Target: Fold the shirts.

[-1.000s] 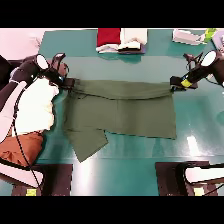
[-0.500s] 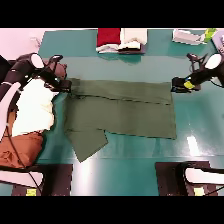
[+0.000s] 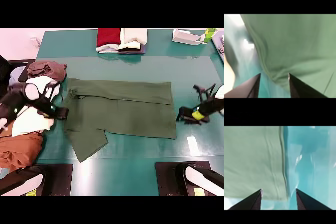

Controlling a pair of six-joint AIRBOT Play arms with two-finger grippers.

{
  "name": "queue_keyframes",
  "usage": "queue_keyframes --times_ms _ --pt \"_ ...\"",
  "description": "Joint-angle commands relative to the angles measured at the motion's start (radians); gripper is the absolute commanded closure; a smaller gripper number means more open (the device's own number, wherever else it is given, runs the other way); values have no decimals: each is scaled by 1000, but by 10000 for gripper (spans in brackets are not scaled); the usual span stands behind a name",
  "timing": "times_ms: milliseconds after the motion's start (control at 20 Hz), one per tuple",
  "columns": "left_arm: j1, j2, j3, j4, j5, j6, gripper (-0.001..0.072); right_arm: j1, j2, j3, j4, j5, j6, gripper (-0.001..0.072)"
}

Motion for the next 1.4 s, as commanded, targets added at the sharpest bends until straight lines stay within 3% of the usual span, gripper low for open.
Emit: queue_keyframes --times_ms 0,150,450,550,600,650,700,750,850,1100,1300,1350 --pt "-24 59 -88 -12 12 -29 281 -10 47 -151 8 -42 0 221" --pt "-24 62 -87 -25 27 -29 281 -10 47 -194 39 -60 -1 223" --pt "-24 62 -87 -27 30 -29 281 18 9 -217 77 -112 -1 293" --pt "-24 62 -87 -26 -1 -29 279 67 -14 -217 74 -134 -2 574" --pt "-24 62 -88 -27 -24 -29 278 91 -17 -217 74 -146 -2 675" --pt "-24 62 -88 -27 -51 -32 263 115 -14 -216 76 -157 0 694" --pt "-24 62 -89 -27 -74 -41 171 135 -8 -216 75 -163 0 694" --pt "-24 62 -95 -27 -78 -50 158 150 1 -216 76 -166 0 694" --pt "-24 62 -137 -47 -70 -55 158 165 22 -217 75 -167 0 694" --pt "-24 62 -293 -245 93 -45 158 165 50 -215 77 -174 0 694" --pt "-24 62 -305 -260 128 -27 162 165 51 -212 78 -173 3 694" --pt "-24 62 -305 -259 127 -24 268 165 51 -212 77 -172 7 694"
